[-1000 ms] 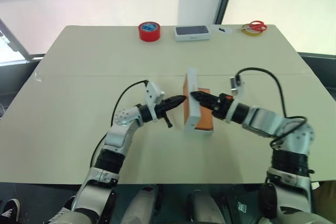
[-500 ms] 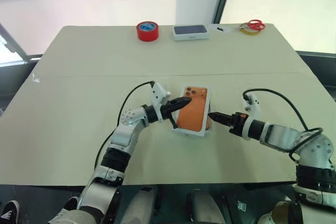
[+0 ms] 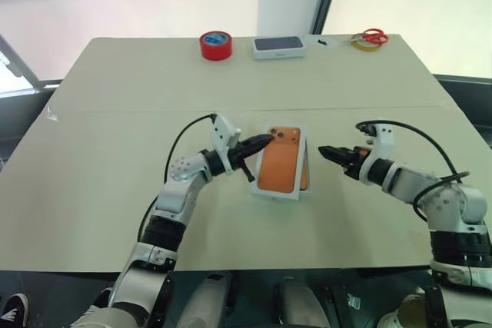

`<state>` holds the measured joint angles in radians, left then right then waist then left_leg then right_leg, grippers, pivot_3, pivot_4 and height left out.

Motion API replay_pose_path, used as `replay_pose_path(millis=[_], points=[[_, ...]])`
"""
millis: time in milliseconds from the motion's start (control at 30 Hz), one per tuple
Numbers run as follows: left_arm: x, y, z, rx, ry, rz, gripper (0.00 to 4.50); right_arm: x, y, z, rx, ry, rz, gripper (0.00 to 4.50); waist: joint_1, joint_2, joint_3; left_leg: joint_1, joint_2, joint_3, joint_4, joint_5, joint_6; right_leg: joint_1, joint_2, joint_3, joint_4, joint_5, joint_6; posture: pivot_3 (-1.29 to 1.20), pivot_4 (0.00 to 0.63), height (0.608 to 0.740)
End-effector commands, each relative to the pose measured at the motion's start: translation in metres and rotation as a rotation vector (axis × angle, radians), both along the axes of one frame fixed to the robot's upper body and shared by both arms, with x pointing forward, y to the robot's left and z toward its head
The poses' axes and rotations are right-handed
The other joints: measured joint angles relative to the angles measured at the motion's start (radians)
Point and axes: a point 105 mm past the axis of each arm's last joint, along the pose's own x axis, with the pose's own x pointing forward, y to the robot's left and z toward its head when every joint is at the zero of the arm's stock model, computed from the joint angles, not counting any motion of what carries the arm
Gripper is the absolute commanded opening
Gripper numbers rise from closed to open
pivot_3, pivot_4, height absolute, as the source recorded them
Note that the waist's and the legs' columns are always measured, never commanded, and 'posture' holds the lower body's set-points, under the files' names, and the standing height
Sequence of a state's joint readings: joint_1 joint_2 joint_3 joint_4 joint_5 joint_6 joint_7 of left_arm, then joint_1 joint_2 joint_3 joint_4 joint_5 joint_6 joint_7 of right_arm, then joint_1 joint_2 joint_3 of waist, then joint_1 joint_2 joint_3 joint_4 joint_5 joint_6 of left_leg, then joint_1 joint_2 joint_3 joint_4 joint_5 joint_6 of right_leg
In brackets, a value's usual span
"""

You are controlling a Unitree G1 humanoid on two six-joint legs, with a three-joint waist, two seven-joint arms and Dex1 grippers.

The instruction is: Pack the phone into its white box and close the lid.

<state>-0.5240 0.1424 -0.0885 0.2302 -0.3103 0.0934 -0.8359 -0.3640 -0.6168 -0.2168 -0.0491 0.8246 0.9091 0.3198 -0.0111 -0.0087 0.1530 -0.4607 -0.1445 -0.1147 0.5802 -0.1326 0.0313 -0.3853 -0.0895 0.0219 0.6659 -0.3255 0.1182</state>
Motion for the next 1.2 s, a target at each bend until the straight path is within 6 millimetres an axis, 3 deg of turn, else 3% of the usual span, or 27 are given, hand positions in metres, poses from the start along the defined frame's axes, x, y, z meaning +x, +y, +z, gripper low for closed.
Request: replay_pose_path(millis=[33, 100, 133, 233, 400, 767, 1000, 1200], points=[[0.000, 0.013, 0.014, -0.026, -0.036, 0.035, 0.00, -0.003, 0.003, 0.022, -0.170, -0.185, 0.062, 1.14, 0.000, 0.000, 0.000, 0.000, 0.000, 0.000, 0.000, 0.000, 0.000, 0.000, 0.000, 0.000, 0.000, 0.000, 0.000, 0.00, 0.150, 0.736], [0.001, 0.019, 0.011, 0.005, -0.025, 0.052, 0.00, -0.006, 0.006, 0.022, -0.335, -0.266, 0.112, 0.05, 0.000, 0.000, 0.000, 0.000, 0.000, 0.000, 0.000, 0.000, 0.000, 0.000, 0.000, 0.000, 0.000, 0.000, 0.000, 0.00, 0.150, 0.736], [0.002, 0.020, 0.008, 0.024, -0.021, 0.058, 0.00, -0.008, 0.008, 0.021, -0.380, -0.291, 0.134, 0.01, 0.000, 0.000, 0.000, 0.000, 0.000, 0.000, 0.000, 0.000, 0.000, 0.000, 0.000, 0.000, 0.000, 0.000, 0.000, 0.00, 0.150, 0.736], [0.003, 0.025, -0.007, 0.098, 0.027, 0.065, 0.00, -0.016, 0.013, 0.013, -0.532, -0.342, 0.214, 0.01, 0.001, 0.000, 0.000, 0.000, 0.000, 0.000, 0.000, 0.000, 0.000, 0.000, 0.000, 0.000, 0.000, 0.000, 0.000, 0.00, 0.150, 0.736], [0.005, 0.028, -0.031, 0.191, 0.131, 0.082, 0.00, -0.026, 0.018, 0.003, -0.592, -0.337, 0.258, 0.01, 0.003, 0.000, 0.000, 0.000, 0.000, 0.000, 0.000, 0.000, -0.001, 0.000, 0.000, 0.000, 0.000, 0.000, 0.000, 0.00, 0.150, 0.736], [-0.004, 0.016, -0.050, 0.253, 0.197, 0.026, 0.00, -0.031, 0.037, 0.008, -0.631, -0.385, 0.326, 0.01, 0.003, 0.000, 0.000, 0.000, 0.000, 0.000, 0.000, 0.000, -0.001, 0.000, 0.000, 0.000, 0.000, 0.000, 0.000, 0.00, 0.150, 0.736], [-0.007, 0.006, -0.058, 0.279, 0.214, 0.001, 0.00, -0.033, 0.043, -0.001, -0.674, -0.378, 0.366, 0.01, 0.002, 0.000, 0.000, 0.000, 0.000, 0.000, 0.000, 0.000, -0.001, 0.000, 0.000, 0.000, 0.000, 0.000, 0.000, 0.00, 0.150, 0.736], [-0.006, -0.005, -0.051, 0.250, 0.203, -0.019, 0.00, -0.030, 0.048, 0.000, -0.711, -0.393, 0.388, 0.01, 0.003, 0.000, 0.000, 0.000, 0.000, 0.000, 0.000, 0.000, -0.001, 0.000, 0.000, 0.000, 0.000, 0.000, 0.000, 0.00, 0.150, 0.736]])
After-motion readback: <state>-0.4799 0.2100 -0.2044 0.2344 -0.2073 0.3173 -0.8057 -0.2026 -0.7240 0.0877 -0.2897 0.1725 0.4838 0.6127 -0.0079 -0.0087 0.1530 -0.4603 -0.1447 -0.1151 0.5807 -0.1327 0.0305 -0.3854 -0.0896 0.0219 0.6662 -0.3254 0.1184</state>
